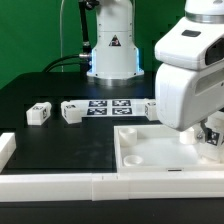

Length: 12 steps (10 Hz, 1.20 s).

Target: Assemble one leg

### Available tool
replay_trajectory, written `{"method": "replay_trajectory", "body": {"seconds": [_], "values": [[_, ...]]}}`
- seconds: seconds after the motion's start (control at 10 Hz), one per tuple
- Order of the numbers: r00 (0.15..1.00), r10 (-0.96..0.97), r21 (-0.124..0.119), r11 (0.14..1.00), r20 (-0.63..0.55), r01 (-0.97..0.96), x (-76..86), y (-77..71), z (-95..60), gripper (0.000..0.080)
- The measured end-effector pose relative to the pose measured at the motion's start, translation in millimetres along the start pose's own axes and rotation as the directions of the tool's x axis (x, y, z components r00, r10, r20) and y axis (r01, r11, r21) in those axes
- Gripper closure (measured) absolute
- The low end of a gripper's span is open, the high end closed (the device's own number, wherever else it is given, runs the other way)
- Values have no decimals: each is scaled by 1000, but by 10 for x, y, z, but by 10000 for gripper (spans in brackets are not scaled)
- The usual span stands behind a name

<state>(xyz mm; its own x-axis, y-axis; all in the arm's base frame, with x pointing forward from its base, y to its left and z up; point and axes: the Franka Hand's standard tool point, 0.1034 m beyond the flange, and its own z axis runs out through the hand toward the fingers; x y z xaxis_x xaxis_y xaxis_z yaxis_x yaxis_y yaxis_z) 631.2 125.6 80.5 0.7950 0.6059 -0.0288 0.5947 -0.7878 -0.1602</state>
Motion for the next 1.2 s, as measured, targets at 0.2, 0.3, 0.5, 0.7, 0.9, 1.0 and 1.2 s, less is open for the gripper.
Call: {"method": "replay_trajectory", "body": {"seconds": [0.2, 0.3, 0.5, 0.7, 0.9, 1.0, 1.2], "values": [[1000, 1, 0, 1000, 0, -1, -3, 6, 1, 505], [1000, 1, 0, 1000, 0, -1, -3, 6, 2, 505], [1000, 18, 1, 1000, 0, -18, -3, 5, 2, 505], [997, 75, 1, 997, 0, -75, -4, 6, 4, 505], [945, 327, -9, 945, -13, -327, -1, 30, 11, 505], [878, 479, -15, 877, -17, -480, -7, 48, 13, 505], [735, 678, -22, 734, -22, -678, -22, 73, 20, 505]]}}
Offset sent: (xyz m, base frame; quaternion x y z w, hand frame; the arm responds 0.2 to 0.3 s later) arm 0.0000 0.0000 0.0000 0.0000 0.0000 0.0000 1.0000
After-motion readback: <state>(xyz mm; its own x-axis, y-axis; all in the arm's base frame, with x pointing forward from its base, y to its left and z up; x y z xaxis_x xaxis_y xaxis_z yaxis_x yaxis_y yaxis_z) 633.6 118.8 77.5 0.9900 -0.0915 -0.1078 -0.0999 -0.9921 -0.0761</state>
